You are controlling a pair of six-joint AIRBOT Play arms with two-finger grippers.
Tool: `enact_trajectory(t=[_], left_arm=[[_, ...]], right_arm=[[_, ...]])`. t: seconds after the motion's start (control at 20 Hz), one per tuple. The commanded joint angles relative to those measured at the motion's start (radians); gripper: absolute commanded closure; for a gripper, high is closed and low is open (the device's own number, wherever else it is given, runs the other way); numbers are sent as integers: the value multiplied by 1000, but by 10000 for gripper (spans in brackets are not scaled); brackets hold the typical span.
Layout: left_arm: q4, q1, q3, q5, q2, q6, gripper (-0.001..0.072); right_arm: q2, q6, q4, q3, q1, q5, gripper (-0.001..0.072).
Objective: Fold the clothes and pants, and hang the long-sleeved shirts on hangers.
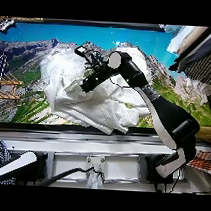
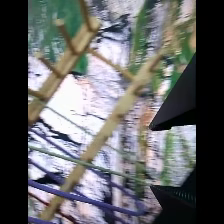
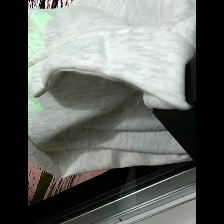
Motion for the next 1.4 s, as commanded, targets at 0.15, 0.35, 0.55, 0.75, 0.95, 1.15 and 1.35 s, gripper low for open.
enact_trajectory(t=[0.15, 0.35, 0.55, 0.75, 0.95, 1.15, 1.35], left_arm=[[6, -2, -1, 164, -158, 11, 364], [7, -3, -1, 252, -221, 27, 364], [14, -3, -1, 344, -258, 34, 366], [14, 0, 5, 400, -298, 34, 429], [14, 0, 21, 420, -346, 34, 434], [42, 0, 34, 426, -375, 34, 462], [89, 4, 35, 425, -375, 34, 561]], right_arm=[[-1, -6, -7, 1, 1, -2, 687], [-1, -6, -6, 1, 1, 7, 687], [-1, -6, 10, 1, 1, 17, 687], [-1, -5, 13, 1, 1, 23, 687], [0, -5, 48, 1, 1, 42, 686], [0, -5, 61, 1, 1, 37, 686], [0, 5, 61, 1, 1, 36, 686]])
